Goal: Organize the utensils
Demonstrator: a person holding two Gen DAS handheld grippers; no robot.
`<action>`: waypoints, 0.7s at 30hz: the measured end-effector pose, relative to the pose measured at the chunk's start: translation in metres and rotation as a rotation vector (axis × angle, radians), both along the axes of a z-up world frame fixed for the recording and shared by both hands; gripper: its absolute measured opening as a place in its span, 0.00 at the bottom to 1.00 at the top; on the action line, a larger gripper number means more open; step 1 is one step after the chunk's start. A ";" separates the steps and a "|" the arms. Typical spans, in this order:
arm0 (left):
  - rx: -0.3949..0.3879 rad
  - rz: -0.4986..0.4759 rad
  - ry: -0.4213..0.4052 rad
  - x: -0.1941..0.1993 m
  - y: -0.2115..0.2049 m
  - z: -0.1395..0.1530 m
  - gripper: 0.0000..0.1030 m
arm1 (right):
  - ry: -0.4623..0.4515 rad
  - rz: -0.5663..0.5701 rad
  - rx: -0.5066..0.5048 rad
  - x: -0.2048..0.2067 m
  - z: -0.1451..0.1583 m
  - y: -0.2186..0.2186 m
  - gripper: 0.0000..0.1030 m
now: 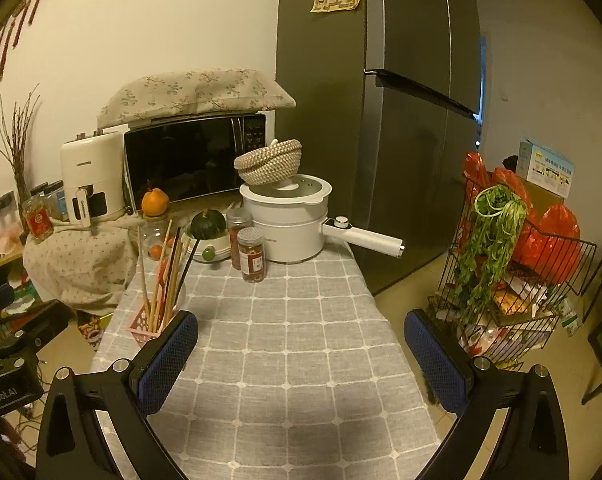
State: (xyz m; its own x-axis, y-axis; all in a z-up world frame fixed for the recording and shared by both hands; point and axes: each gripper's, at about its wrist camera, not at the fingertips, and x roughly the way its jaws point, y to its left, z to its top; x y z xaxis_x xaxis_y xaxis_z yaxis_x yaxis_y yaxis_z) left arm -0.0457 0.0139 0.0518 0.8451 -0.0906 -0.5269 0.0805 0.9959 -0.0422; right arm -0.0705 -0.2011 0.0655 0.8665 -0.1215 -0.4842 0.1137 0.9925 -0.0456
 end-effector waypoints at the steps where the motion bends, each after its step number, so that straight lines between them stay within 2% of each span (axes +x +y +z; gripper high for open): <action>1: -0.003 -0.002 -0.003 -0.001 0.001 0.001 1.00 | 0.000 0.000 0.000 0.000 0.000 0.000 1.00; 9: -0.005 0.012 -0.012 -0.002 0.002 0.004 1.00 | -0.003 0.000 -0.001 0.000 0.001 0.001 1.00; 21: 0.001 0.023 0.022 0.001 0.001 0.002 1.00 | -0.017 -0.002 -0.002 -0.001 0.004 0.005 1.00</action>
State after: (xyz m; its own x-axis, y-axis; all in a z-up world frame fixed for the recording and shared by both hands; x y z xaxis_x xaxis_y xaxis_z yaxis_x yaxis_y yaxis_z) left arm -0.0448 0.0154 0.0534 0.8351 -0.0706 -0.5455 0.0562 0.9975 -0.0431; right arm -0.0720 -0.1959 0.0700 0.8745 -0.1244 -0.4687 0.1166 0.9921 -0.0458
